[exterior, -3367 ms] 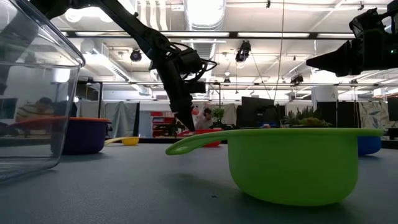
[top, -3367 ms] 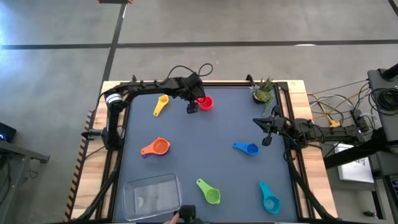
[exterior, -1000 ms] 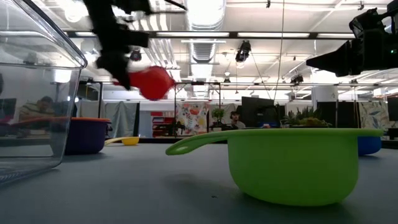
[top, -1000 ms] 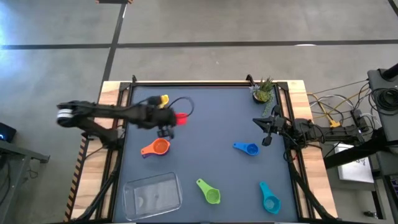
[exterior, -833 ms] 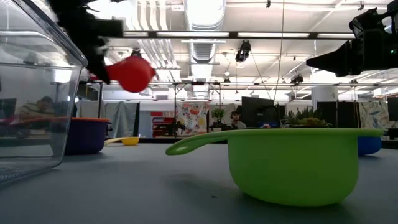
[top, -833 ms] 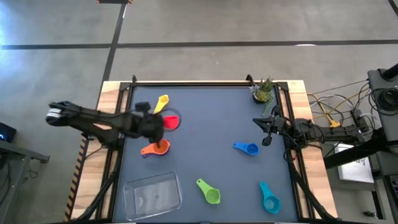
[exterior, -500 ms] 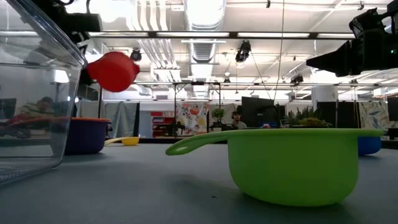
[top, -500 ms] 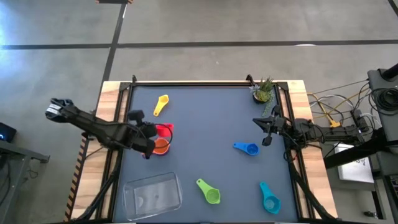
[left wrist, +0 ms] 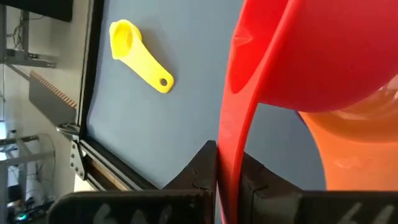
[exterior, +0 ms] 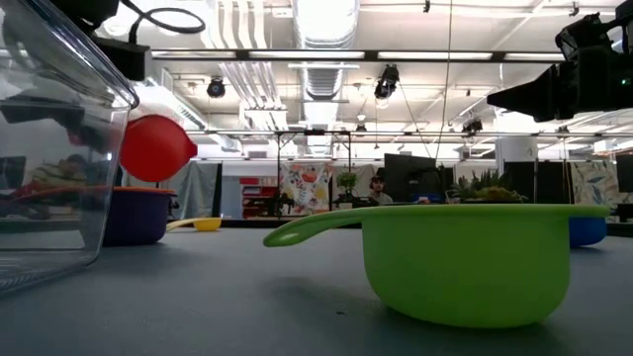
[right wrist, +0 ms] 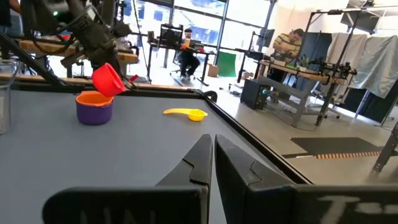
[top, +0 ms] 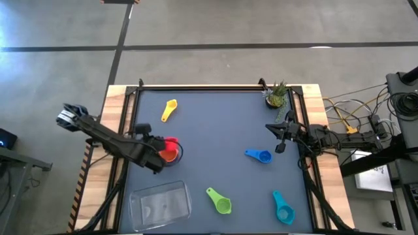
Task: Nest measuring cups in basket
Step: Stack the red measuring cup on top of the orange measuring cup, then stack the light blue measuring cup on top of the red measuring cup
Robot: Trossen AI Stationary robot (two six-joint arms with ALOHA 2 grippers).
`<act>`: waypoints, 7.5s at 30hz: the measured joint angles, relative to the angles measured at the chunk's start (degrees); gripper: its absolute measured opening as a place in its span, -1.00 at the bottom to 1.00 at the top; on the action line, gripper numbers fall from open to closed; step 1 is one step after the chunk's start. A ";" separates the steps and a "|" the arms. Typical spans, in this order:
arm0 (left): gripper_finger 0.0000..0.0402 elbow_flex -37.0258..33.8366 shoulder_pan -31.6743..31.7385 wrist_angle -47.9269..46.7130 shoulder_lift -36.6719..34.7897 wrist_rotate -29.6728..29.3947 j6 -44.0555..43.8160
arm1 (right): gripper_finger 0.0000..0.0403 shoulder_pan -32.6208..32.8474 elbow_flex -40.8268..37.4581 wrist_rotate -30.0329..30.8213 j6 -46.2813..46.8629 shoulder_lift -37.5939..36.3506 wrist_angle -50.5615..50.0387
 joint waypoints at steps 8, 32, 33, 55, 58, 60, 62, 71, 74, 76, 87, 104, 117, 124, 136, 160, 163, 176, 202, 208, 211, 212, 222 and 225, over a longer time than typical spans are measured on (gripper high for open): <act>-1.00 2.70 -1.39 -6.12 7.65 4.63 -2.21 | -0.95 0.02 0.00 0.00 0.00 0.00 0.00; 0.21 8.70 -1.37 2.84 3.28 13.28 -1.27 | -0.95 0.02 0.01 0.00 0.00 0.00 0.00; 0.26 9.19 -1.37 2.76 3.26 13.68 -1.53 | -0.95 0.00 0.00 0.00 0.00 0.00 0.00; -0.32 -12.96 -2.05 22.78 -20.98 2.15 -19.28 | -0.95 0.02 0.00 0.00 0.00 0.00 0.00; -0.44 -16.20 -2.05 28.72 -21.48 2.16 -18.36 | -0.95 0.00 0.00 0.00 0.00 0.00 0.00; -0.47 -17.23 -2.05 31.86 -21.44 3.97 -16.84 | -0.95 0.01 0.01 0.00 0.00 0.00 0.00; -0.48 -17.57 -2.05 33.65 -20.87 6.32 -15.16 | -0.95 0.01 0.00 0.00 0.00 0.00 0.00; -0.40 -14.53 -2.05 35.17 -16.37 7.49 -10.64 | -0.95 0.01 0.01 0.00 0.00 0.00 0.00; -0.34 -12.09 -2.05 33.25 -16.02 6.98 -8.45 | -0.95 0.01 0.00 0.00 0.00 0.00 0.00; -0.30 -9.84 -2.05 29.25 -16.03 6.20 -8.24 | -0.95 0.01 0.00 0.00 0.00 0.00 0.00; -0.21 -5.28 -1.19 29.34 -15.13 -1.16 -2.76 | -0.95 0.02 0.00 0.00 0.00 0.00 0.00; -0.21 -18.87 0.38 49.04 -14.50 -1.03 -1.32 | -0.95 0.02 0.00 0.00 0.00 0.00 0.00; -0.21 -19.71 2.11 53.96 -14.81 2.11 4.52 | -0.95 0.00 0.00 0.02 0.00 0.00 0.00; -0.21 -15.17 3.04 48.50 -16.91 1.98 11.66 | -0.95 0.02 0.01 0.00 0.00 0.00 0.00; -0.21 -17.07 6.93 66.70 -28.76 2.87 32.71 | -0.95 0.01 0.01 0.00 0.00 0.00 0.00; -0.21 -18.74 20.64 89.90 -25.78 14.48 42.96 | -0.95 0.00 -0.11 -0.04 0.04 0.00 5.54; -0.21 -18.38 20.66 89.50 -23.56 10.86 42.64 | -0.95 0.01 -0.11 -0.13 0.04 0.00 6.03; -0.21 -17.47 21.16 94.95 -18.45 11.07 40.60 | -0.95 0.01 4.51 -5.70 12.33 1.29 -1.92; -0.21 -25.15 21.37 106.23 -18.88 15.08 40.10 | -0.95 10.72 38.22 -18.48 27.53 40.82 -38.37; -0.21 -27.91 21.38 108.05 -21.56 14.94 39.83 | -0.95 19.61 38.58 -16.53 35.53 42.75 -37.57; -0.21 -27.37 21.38 107.99 -22.19 14.94 40.14 | -0.95 23.38 38.75 -14.31 39.28 45.12 -37.78; -0.21 -26.84 21.38 108.13 -22.20 14.94 40.65 | -0.95 24.46 38.75 -13.74 40.14 45.87 -37.85; -0.21 -25.64 22.23 107.92 -20.43 15.02 42.91 | -0.95 31.04 42.10 -11.17 53.46 55.42 -42.19; -0.21 -25.64 23.59 108.06 -20.35 15.81 42.91 | -0.95 32.59 45.16 -10.92 54.80 58.97 -45.72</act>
